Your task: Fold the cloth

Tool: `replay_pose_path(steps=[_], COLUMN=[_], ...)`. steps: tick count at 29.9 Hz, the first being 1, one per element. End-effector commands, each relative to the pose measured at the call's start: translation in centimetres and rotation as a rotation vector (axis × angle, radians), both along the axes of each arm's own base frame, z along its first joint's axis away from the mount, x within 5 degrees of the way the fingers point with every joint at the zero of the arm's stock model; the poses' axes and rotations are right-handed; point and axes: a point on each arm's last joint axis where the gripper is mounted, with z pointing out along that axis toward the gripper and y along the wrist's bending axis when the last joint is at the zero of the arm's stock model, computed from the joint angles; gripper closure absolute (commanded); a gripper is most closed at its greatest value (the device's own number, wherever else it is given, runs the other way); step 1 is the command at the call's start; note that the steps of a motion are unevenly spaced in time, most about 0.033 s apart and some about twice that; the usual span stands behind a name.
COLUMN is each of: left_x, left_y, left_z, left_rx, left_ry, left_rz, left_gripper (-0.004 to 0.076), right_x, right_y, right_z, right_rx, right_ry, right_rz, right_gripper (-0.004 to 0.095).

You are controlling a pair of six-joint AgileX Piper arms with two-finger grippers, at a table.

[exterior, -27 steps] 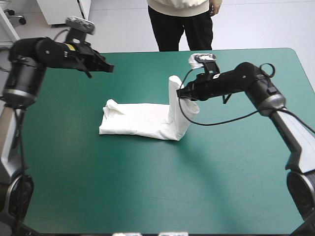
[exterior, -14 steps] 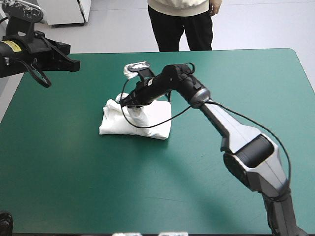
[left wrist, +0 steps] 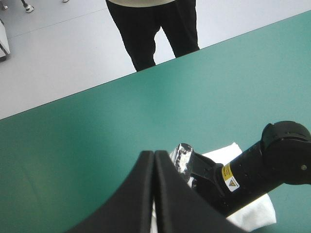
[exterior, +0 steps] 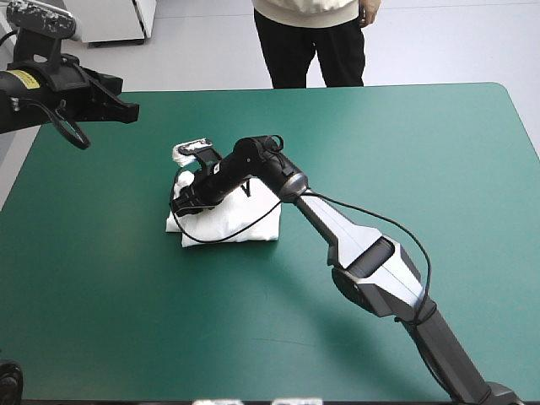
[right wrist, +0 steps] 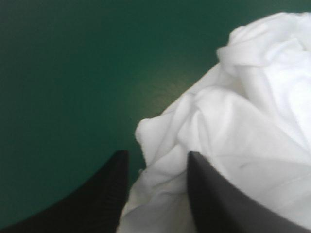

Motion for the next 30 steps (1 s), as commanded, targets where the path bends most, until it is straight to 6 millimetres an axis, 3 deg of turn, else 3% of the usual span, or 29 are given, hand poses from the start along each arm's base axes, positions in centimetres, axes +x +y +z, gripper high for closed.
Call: replay_pose_path(steps=[1,4,7,10,13,17,21,27,30], left_x=[-1.4,-1.4,-1.3,-1.3,-1.0,-0.8,-0.8,-0.6,-0.4], left_y=[0.0,0.1,0.1,0.0,0.0,-0.1,-0.1,-0.1,-0.1], left_z=[1.2,1.2,1.1,1.1,1.0,0.8,0.9,0.9,0.8], left_rx=[-0.025,-0.024,-0.02,-0.026,-0.03,-0.03,-0.032,-0.032,-0.032], left_ry=[-0.047,-0.047,-0.045,-0.04,-0.034,-0.028,-0.034,-0.038,-0.033], left_rz=[-0.007,-0.005,-0.002,-0.005,-0.007,-0.008,-0.007,-0.005,-0.004], left_gripper=[0.0733,0.0733,0.0733,0.0733,0.0733,0.0733,0.0733,0.0733,0.0733], right_x=[-1.7,-2.3,-2.9,-3.2,-2.9,-2.3,-1.5,-0.5,0.1], right_y=[-0.7,-2.5,-5.4,-8.9,-12.5,-16.2,-19.1,-19.7,-19.3], right_z=[7.2,9.6,12.5,15.9,16.8,14.9,11.8,5.4,3.1], right_rx=[0.179,0.079,-0.084,-0.077,-0.098,-0.15,-0.021,0.097,0.096], right_ry=[-0.089,-0.16,-0.266,-0.286,-0.248,-0.164,-0.087,0.036,0.07], right_rz=[0.057,0.04,-0.027,-0.114,-0.176,-0.226,-0.309,-0.369,-0.389], right_gripper=[0.0239,0.036,0.047,0.0471,0.0471,0.0471,0.0469,0.038,0.0362])
